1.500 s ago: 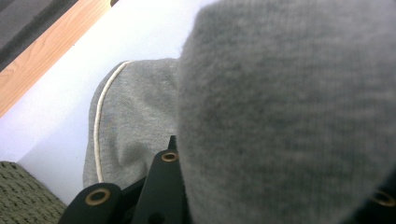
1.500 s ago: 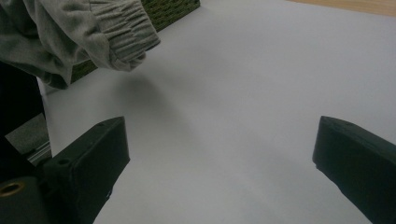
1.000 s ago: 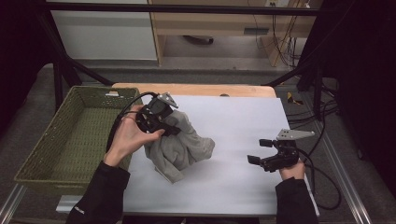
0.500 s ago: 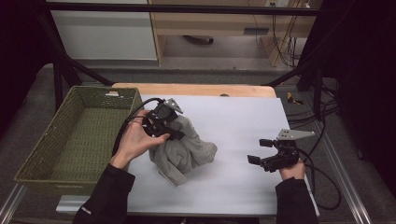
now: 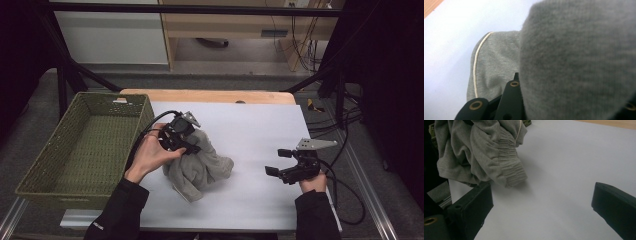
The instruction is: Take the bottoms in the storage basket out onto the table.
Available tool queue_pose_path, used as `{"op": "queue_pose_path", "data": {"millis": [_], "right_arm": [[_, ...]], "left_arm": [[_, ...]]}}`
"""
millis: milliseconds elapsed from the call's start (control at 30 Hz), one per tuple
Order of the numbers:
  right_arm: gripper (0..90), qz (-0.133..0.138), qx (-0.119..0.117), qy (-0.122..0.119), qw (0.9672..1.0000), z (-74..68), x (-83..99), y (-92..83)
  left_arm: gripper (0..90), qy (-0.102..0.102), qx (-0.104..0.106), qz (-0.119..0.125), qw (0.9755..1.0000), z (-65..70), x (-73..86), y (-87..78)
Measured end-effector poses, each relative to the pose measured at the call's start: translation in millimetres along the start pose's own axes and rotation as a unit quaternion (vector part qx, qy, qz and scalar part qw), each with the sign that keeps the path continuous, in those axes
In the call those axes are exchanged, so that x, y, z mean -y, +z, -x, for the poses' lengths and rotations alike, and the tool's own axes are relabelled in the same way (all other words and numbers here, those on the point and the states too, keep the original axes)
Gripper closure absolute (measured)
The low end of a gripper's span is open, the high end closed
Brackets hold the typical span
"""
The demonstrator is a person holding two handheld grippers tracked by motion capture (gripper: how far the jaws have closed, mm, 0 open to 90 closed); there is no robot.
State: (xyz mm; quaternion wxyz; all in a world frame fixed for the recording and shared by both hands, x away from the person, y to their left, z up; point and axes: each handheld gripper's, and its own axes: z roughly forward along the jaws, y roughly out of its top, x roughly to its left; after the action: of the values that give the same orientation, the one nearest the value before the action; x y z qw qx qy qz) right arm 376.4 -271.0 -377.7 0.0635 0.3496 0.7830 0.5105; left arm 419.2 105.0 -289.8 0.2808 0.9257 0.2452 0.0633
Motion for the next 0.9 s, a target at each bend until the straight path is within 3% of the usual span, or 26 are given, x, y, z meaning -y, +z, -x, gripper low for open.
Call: {"op": "queue_pose_path", "data": {"millis": [467,900], "right_arm": [[4.1,0.001,0.000,-0.001,1.0000,0.2,0.0,-0.1],[4.2,0.000,0.000,0.000,1.0000,-0.1,0.1,0.2]], "left_arm": [[74.3,0.004,0.005,-0.017,0.9998,0.7,2.0,17.3],[72.1,0.001,0.002,-0.016,0.9999,-0.6,6.7,28.1]]}}
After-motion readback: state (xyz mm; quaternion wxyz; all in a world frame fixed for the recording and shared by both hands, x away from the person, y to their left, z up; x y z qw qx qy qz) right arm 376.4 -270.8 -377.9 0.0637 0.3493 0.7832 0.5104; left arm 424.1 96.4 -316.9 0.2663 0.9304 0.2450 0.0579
